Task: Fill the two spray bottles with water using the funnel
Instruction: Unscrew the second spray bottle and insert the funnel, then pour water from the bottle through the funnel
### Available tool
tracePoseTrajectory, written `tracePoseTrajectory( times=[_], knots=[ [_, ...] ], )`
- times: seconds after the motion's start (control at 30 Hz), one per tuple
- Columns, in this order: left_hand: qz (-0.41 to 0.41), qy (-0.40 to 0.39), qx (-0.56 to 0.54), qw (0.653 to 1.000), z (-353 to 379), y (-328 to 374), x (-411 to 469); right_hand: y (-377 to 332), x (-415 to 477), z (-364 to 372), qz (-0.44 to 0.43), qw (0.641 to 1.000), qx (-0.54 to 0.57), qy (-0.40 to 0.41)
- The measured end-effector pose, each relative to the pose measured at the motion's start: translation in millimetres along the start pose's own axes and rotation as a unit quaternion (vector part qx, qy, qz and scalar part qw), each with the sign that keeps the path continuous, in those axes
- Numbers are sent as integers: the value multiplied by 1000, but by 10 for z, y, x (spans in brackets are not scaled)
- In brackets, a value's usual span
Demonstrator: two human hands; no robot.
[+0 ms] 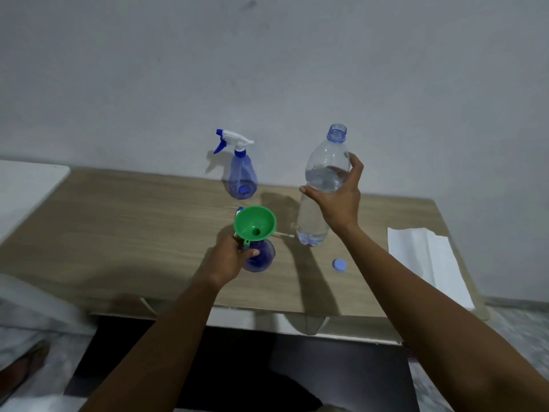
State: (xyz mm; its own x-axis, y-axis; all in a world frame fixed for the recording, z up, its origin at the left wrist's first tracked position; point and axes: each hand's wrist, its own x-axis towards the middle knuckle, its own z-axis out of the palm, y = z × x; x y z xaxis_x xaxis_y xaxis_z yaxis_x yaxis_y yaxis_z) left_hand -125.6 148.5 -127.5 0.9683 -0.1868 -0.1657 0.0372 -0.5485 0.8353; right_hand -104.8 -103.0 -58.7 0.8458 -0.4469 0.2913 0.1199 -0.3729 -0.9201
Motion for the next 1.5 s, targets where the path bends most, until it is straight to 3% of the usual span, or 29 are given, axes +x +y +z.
tracePoseTrajectory(
  times=[0.57,0.83,1.1,1.5],
  knots=[
    [-21,-13,42,999,3,-80,14,-229,-414,-425,-85,996,-10,1],
    [-36,-14,59,997,59,-289,170,-464,-612,-585,-84,987,-52,-130],
    [-31,-3,58,998,63,-151,114,-395,-670,-562,-36,952,-134,-274],
    [-22,-11,27,999,149,-400,252,-408,-626,-519,6,908,-202,-368]
  ],
)
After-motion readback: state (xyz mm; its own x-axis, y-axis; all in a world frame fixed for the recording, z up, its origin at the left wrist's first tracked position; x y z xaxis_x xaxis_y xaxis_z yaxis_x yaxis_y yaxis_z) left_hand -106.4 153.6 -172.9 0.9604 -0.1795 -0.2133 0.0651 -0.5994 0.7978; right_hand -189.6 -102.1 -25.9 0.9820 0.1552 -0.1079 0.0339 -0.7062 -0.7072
